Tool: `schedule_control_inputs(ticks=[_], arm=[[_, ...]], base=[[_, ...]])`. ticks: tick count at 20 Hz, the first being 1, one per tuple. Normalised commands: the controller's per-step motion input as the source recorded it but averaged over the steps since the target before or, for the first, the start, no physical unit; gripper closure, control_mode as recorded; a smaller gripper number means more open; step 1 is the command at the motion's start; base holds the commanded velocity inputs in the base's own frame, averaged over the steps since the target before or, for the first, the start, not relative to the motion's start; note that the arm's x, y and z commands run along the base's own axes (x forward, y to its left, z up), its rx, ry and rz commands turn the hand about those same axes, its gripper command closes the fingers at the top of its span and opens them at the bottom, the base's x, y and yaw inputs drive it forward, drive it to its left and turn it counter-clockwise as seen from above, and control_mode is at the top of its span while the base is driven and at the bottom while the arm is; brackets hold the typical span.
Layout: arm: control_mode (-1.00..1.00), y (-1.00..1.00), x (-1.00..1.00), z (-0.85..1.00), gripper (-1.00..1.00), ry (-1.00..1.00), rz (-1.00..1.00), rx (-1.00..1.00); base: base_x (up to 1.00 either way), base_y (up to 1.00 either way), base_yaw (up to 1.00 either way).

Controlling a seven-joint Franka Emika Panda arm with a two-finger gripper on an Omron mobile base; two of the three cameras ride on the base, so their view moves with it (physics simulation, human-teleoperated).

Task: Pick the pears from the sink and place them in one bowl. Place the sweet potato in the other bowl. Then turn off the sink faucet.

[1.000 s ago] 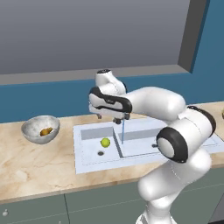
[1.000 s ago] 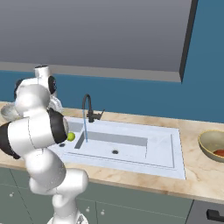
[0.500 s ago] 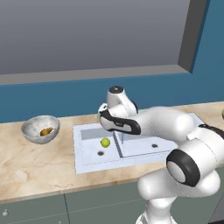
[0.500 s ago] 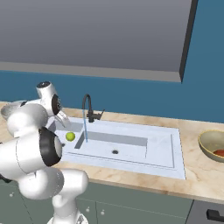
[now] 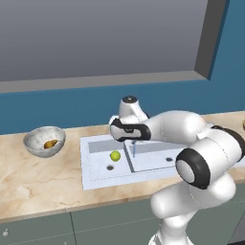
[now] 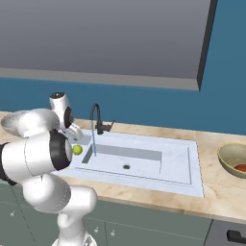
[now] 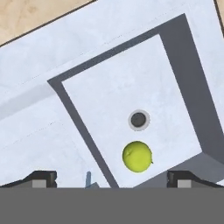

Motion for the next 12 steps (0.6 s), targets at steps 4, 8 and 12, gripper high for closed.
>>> schedule_control_inputs(ticks=[4, 8, 12], arm=[[-1.0, 0.05, 0.32, -0.32, -1.0, 0.08, 0.24, -0.05], [-1.0, 0.14, 0.16, -0.38, -1.0, 0.04, 0.27, -0.09], [-1.0, 0.03, 0.0, -0.35, -1.0, 0.0, 0.16, -0.04]], base=[[0.0, 0.0, 0.0], [0.0, 0.0, 0.0], [0.0, 0.0, 0.0]])
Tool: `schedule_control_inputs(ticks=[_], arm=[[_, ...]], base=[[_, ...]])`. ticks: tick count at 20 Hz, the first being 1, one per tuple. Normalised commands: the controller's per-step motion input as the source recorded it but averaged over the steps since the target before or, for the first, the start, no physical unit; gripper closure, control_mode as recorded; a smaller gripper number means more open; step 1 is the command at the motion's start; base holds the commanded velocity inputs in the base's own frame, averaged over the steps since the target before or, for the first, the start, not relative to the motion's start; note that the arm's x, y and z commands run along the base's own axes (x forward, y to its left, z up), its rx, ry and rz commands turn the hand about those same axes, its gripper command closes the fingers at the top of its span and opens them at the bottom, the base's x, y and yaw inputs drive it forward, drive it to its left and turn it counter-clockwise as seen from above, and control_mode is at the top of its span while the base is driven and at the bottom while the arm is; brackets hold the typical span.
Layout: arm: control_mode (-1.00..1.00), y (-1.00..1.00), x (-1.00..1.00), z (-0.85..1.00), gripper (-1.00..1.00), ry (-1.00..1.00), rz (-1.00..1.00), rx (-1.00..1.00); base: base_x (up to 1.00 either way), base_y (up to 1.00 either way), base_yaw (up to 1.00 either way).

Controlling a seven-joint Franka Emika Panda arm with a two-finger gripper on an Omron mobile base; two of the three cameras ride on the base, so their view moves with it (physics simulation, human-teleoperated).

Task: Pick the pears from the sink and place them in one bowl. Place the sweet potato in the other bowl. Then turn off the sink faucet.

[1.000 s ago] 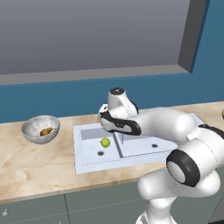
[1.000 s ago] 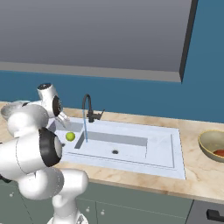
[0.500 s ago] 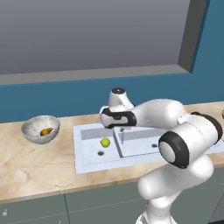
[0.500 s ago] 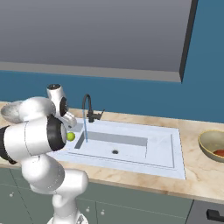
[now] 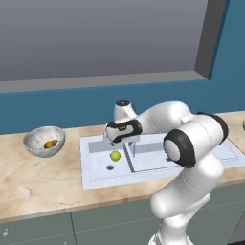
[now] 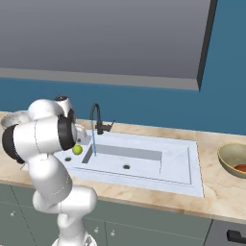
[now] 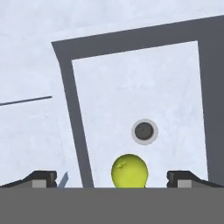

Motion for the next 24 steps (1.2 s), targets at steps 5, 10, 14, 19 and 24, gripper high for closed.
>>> schedule_control_inputs(ticks=[5, 10, 14, 19, 24], arm=[[-1.0, 0.0, 0.06, -0.36, -1.0, -0.01, 0.06, -0.02], [-1.0, 0.01, 0.14, -0.31, -1.0, 0.0, 0.03, -0.01], [-1.0, 0.11, 0.2, -0.26, -1.0, 0.0, 0.01, -0.03], [-1.0, 0.21, 0.26, -0.23, -1.0, 0.0, 0.01, -0.05], [-1.0, 0.05, 0.28, -0.19, -1.0, 0.0, 0.01, -0.03]], base=[[0.0, 0.0, 0.0], [0.0, 0.0, 0.0], [0.0, 0.0, 0.0], [0.0, 0.0, 0.0], [0.0, 0.0, 0.0]])
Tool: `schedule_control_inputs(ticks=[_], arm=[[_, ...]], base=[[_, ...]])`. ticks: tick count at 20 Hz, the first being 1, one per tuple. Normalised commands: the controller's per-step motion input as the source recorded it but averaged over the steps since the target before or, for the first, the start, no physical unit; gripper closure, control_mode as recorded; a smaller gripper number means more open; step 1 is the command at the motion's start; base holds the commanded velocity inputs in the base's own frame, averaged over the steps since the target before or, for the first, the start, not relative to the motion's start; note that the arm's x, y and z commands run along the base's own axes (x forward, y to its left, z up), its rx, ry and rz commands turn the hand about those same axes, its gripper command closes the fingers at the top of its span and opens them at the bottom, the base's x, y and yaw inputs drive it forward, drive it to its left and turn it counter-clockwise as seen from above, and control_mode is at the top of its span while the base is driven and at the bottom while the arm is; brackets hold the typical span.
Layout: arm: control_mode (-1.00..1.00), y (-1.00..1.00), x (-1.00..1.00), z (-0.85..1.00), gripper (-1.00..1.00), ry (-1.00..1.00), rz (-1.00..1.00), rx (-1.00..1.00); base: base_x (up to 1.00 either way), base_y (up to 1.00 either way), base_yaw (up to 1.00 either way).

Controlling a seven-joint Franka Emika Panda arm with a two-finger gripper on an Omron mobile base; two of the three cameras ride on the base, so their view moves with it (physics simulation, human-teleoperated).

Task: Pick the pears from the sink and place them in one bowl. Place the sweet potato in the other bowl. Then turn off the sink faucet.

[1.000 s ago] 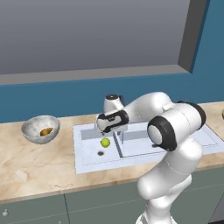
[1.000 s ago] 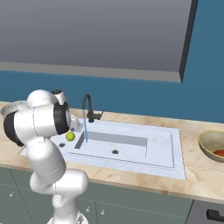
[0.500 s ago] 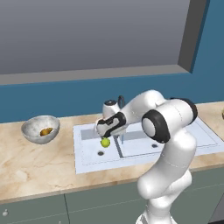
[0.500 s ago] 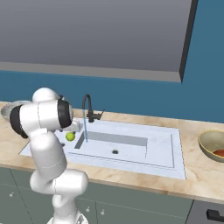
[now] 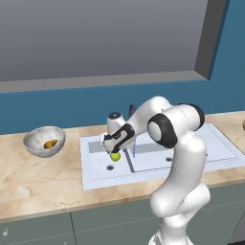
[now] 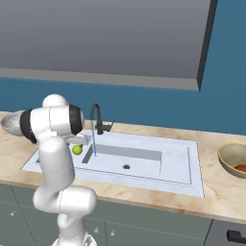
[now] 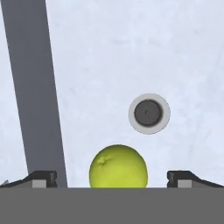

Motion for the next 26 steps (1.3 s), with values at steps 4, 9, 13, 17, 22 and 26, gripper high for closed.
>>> schedule_control_inputs(ticks=[4, 9, 13, 17, 22, 26], arm=[[-1.0, 0.0, 0.23, -0.23, -1.0, 0.0, 0.01, -0.01], [-1.0, 0.0, 0.1, -0.25, -1.0, 0.0, 0.01, -0.01], [-1.0, 0.0, 0.0, -0.24, -1.0, 0.01, 0.0, 0.0], [-1.0, 0.0, 0.0, -0.3, -1.0, 0.01, 0.0, 0.0], [-1.0, 0.0, 0.0, -0.37, -1.0, 0.0, 0.0, 0.0], [-1.0, 0.0, 0.0, -0.34, 1.0, 0.02, 0.0, -0.02]], base=[[0.0, 0.0, 0.0], [0.0, 0.0, 0.0], [0.0, 0.0, 0.0], [0.0, 0.0, 0.0], [0.0, 0.0, 0.0], [0.0, 0.0, 0.0]])
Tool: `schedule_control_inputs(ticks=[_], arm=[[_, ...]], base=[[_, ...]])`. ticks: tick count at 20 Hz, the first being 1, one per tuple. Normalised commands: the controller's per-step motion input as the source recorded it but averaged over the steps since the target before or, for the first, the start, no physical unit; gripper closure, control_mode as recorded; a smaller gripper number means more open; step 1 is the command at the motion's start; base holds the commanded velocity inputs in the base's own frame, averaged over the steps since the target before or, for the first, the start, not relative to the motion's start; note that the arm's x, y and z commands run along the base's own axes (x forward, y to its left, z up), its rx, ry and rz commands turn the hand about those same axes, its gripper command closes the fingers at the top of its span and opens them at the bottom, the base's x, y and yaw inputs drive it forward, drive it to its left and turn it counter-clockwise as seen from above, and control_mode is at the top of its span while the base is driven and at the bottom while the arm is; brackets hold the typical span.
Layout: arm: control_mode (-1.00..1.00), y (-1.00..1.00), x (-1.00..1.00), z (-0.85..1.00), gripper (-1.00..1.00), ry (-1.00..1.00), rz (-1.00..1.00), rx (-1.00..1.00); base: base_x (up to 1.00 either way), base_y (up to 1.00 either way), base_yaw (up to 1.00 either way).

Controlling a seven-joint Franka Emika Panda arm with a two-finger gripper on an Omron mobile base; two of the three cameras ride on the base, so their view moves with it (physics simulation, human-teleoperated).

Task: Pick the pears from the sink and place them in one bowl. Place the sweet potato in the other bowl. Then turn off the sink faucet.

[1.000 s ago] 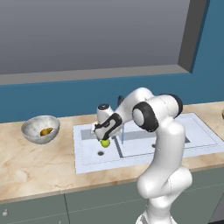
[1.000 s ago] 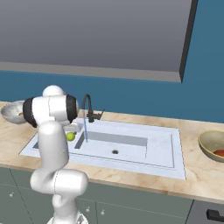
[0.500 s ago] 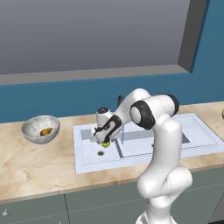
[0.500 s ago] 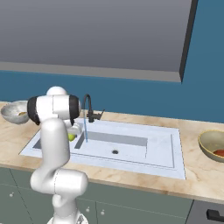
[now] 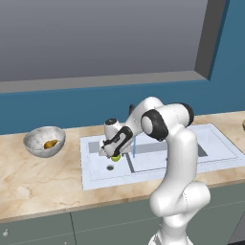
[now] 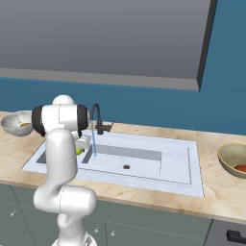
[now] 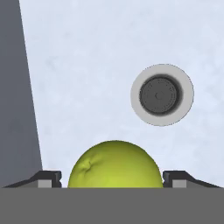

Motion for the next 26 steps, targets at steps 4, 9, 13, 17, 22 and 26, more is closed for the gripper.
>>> schedule_control_inputs(ticks=[4, 9, 13, 17, 22, 26], arm=[[-1.0, -0.03, -0.03, -0.28, 1.0, 0.02, 0.0, -0.01], [-1.0, -0.28, -0.36, -0.02, 1.0, -0.02, 0.0, 0.01], [-1.0, -0.11, -0.5, 0.56, 1.0, -0.2, 0.03, 0.1], [-1.0, 0.0, -0.48, 0.71, 1.0, -0.18, 0.17, 0.05], [-1.0, 0.06, -0.26, 0.65, 1.0, -0.03, 0.18, 0.0], [-1.0, 0.21, 0.0, 0.81, 1.0, 0.03, 0.25, 0.0]], base=[[0.0, 0.0, 0.0], [0.0, 0.0, 0.0], [0.0, 0.0, 0.0], [0.0, 0.0, 0.0], [0.0, 0.0, 0.0], [0.0, 0.0, 0.0]])
